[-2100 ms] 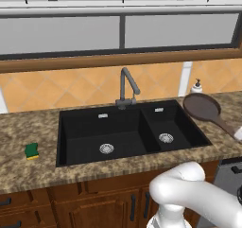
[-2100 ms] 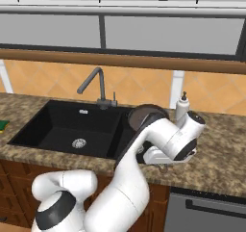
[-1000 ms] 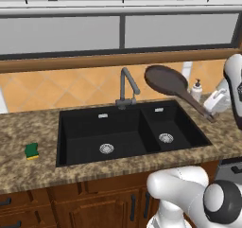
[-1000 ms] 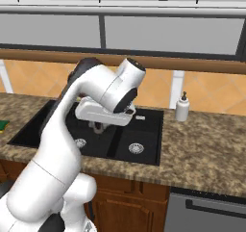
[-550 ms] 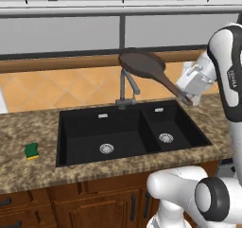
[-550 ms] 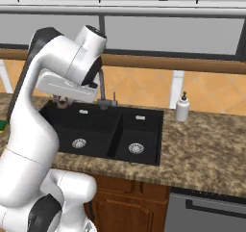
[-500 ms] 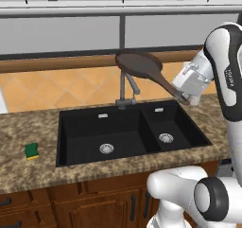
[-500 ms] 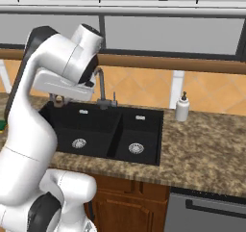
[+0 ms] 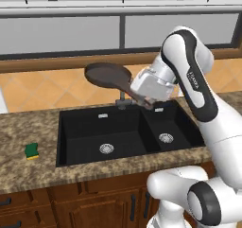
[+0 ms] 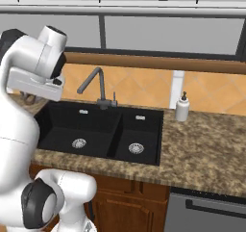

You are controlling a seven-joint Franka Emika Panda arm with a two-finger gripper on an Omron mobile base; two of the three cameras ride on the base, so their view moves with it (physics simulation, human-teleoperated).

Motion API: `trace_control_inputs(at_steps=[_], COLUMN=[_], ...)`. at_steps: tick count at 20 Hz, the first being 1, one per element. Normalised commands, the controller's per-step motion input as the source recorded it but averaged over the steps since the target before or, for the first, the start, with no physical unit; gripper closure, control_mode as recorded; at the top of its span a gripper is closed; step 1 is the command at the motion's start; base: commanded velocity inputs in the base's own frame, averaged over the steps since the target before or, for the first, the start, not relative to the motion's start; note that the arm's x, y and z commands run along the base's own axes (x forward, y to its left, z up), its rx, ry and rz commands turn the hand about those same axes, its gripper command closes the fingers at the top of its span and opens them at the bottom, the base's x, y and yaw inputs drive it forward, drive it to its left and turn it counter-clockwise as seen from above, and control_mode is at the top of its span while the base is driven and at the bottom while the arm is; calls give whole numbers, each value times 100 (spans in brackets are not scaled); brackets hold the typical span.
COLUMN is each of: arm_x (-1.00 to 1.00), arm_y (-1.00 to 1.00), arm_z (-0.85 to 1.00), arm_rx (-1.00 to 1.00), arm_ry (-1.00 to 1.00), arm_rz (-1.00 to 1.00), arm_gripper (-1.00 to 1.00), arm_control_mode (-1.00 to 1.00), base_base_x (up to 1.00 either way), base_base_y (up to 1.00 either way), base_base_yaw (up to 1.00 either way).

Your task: Pick the pan and sponge and place them into the sink. Then turn on the water.

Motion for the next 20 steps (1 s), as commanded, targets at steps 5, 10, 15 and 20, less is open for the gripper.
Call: trace_control_inputs(at_steps=[5,10,15,20], arm_x=[31,41,30,28], arm_y=[78,17,-21,-35], arm_z=[-61,-50,-36,-31], arm_rx=[-12,-17,-13,-2], arm_ry=[0,-1,0,0], arm_rz=[0,5,21,27], arm_gripper=[100,100,100,100], arm_control_mode=[-100,-100,-100,-100], base_base_x=[0,0,0,0], base_base_y=[0,0,0,0], base_base_yaw=[0,0,0,0])
